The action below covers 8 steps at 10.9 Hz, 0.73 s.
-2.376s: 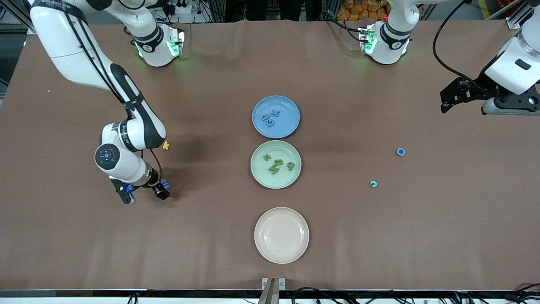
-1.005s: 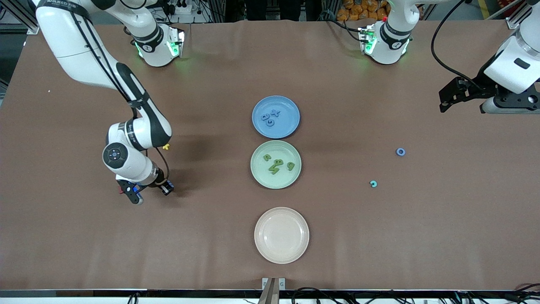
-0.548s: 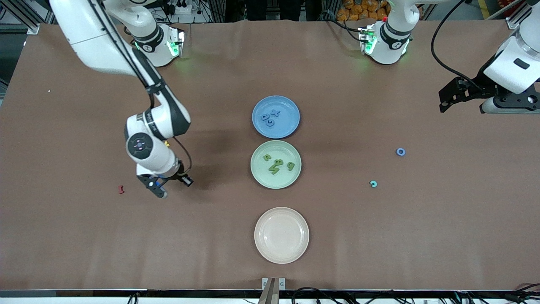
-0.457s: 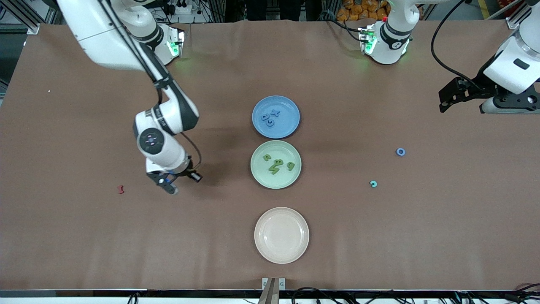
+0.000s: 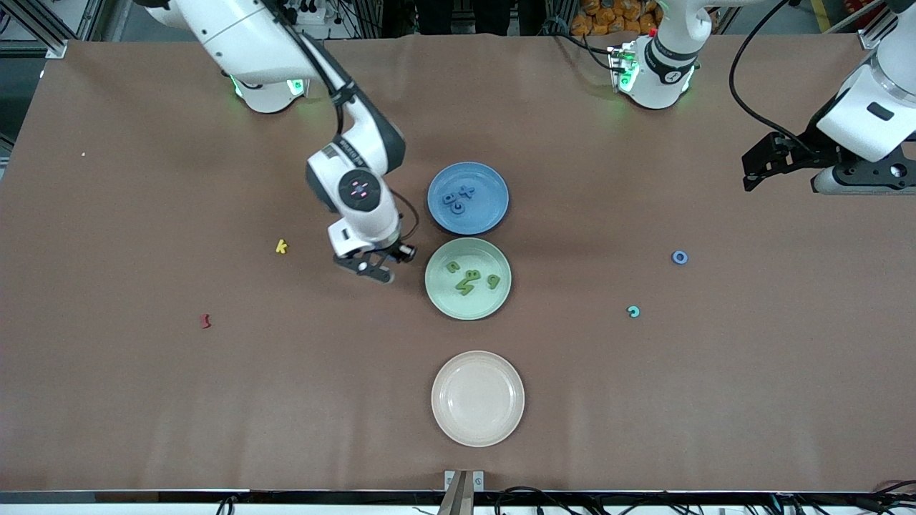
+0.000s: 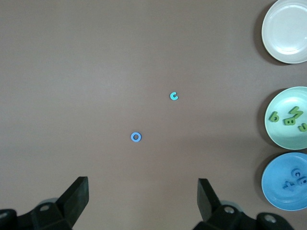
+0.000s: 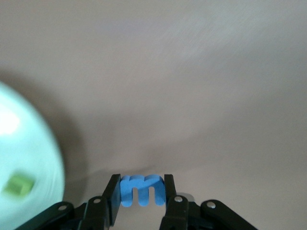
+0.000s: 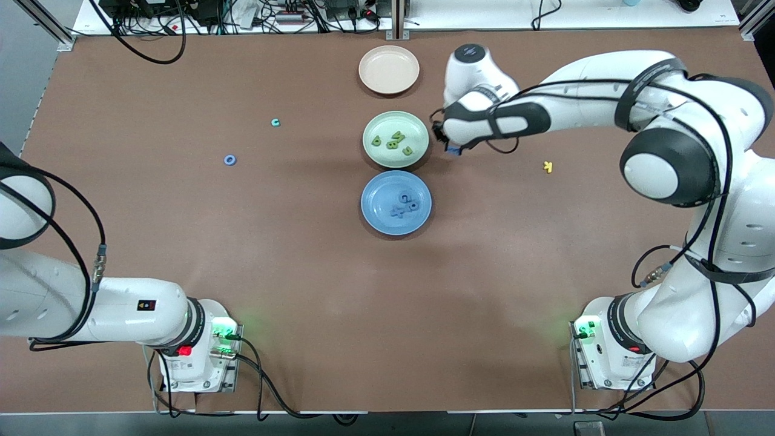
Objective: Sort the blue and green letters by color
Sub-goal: 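Carry the blue m onto the blue plate and open the right gripper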
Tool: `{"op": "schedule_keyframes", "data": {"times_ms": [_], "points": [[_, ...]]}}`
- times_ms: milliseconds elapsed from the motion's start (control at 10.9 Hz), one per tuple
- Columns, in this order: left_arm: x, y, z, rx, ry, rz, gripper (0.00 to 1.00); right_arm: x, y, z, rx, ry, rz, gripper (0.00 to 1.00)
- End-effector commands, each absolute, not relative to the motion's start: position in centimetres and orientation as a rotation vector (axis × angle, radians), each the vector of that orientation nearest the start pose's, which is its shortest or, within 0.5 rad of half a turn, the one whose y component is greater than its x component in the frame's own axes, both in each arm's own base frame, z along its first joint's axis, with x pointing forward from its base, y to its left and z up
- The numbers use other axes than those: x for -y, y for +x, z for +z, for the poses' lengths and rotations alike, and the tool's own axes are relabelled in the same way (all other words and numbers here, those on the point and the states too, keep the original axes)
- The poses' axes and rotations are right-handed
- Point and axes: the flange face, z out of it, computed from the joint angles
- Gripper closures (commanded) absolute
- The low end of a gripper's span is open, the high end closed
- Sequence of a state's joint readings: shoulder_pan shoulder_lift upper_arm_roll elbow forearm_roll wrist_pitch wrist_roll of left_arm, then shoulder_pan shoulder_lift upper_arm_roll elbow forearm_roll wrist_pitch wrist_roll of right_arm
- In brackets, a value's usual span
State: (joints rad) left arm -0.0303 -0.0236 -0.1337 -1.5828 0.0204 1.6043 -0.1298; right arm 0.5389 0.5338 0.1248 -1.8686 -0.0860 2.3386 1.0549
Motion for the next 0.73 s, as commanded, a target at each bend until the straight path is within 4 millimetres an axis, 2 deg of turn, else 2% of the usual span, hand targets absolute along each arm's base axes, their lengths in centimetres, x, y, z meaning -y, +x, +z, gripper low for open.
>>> {"op": "schedule_keyframes", "data": {"times_ms": [0,274,366,457,548,640], "points": [[9.5,53.9,63.5,-0.01,-3.113,-0.065,0.0,-44.1,44.7,23.7,-0.376,-3.171,0.073,0.8],[9.4,54.0,63.4,-0.008,-3.113,-0.063,0.0,-48.8,39.5,23.9,-0.34,-3.154,0.114,0.77],[9.3,54.0,63.4,-0.005,-3.113,-0.063,0.0,-49.9,38.1,23.8,-0.357,-3.152,0.123,0.65],[9.3,54.0,63.4,-0.005,-3.113,-0.063,0.0,-50.3,37.6,23.8,-0.439,-3.144,0.123,0.02],[9.3,54.0,63.4,-0.005,-3.113,-0.065,0.0,-50.7,37.2,24.0,-0.505,-3.131,0.124,0.0],[9.3,54.0,63.5,-0.005,-3.113,-0.07,0.0,-50.3,37.6,24.0,-0.518,-3.132,0.127,0.0]]}}
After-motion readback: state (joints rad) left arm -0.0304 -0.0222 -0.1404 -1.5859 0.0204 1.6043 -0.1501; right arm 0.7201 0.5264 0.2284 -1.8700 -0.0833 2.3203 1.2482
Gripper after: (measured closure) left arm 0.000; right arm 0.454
